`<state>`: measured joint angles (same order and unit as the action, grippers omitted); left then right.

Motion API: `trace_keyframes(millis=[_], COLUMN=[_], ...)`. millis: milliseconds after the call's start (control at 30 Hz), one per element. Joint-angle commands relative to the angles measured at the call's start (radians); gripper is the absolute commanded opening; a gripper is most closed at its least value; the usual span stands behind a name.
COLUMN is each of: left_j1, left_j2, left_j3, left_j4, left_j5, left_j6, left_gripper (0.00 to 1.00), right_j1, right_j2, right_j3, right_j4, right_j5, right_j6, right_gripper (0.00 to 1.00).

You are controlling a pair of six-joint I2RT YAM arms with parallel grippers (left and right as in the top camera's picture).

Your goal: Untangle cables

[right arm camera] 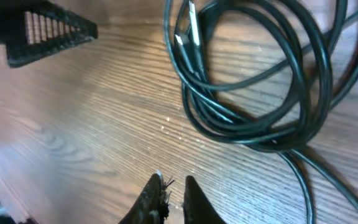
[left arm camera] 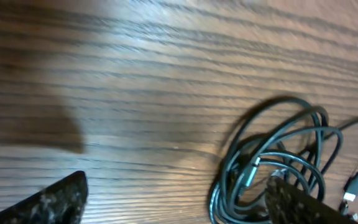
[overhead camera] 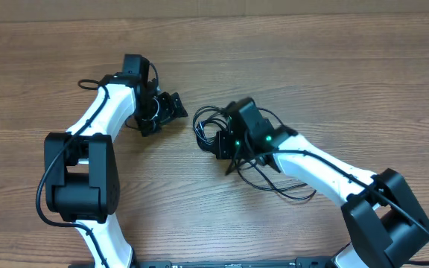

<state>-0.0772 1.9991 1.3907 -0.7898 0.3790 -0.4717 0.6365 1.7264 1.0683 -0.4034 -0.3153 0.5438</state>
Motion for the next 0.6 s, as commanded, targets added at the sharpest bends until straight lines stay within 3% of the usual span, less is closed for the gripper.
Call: trace_keyframes(millis=[0, 33, 100, 200, 300, 333, 367, 400, 433, 467, 567], left_j1=[0.026, 0.029, 0.032, 0.032, 0.029, 0.028, 0.028, 0.028, 0.028, 0.028, 0.028], left_j2=[0.017, 0.017, 0.017, 0.017, 0.017, 0.017, 0.017, 0.017, 0.017, 0.017, 0.017], left_j3=[0.021, 0.021, 0.021, 0.021, 0.021, 0.021, 0.021, 0.021, 0.021, 0.021, 0.021], left_j4=[-0.003, -0.003, -0.008, -0.015, -0.022, -0.02, -0.016, -0.011, -0.006, -0.005, 0.005], left_j5=[-0.044, -0.064, -0.12, -0.145, -0.129, -0.116, -0.112, -0.112, -0.113, -0.113, -0.113], left_j6=[-0.014, -0.014, -0.014, -0.014, 0.011, 0.037, 0.06, 0.081, 0.096, 0.101, 0.102], left_gripper=[0.95, 0.95, 1.0, 1.0, 1.0, 0.93, 0.76, 0.53, 0.23, 0.04, 0.04], right_j1=[0.006, 0.006, 0.006, 0.005, 0.003, 0.003, 0.006, 0.012, 0.021, 0.032, 0.074], right_j2=[-0.013, -0.013, -0.013, -0.013, -0.012, -0.011, -0.011, -0.006, 0.002, 0.009, 0.053], right_j3=[0.129, 0.148, 0.172, 0.179, 0.178, 0.177, 0.176, 0.174, 0.172, 0.168, 0.156], right_j4=[-0.063, -0.08, -0.072, -0.011, 0.036, 0.034, 0.028, 0.018, 0.001, -0.01, -0.017], right_j5=[0.04, 0.053, 0.038, -0.026, -0.032, -0.023, -0.02, -0.019, -0.019, -0.018, 0.07], right_j6=[-0.113, -0.127, -0.132, -0.13, -0.151, -0.206, -0.243, -0.278, -0.318, -0.352, -0.378], right_gripper=[0.14, 0.18, 0.45, 0.47, 0.43, 0.42, 0.42, 0.43, 0.43, 0.45, 0.5])
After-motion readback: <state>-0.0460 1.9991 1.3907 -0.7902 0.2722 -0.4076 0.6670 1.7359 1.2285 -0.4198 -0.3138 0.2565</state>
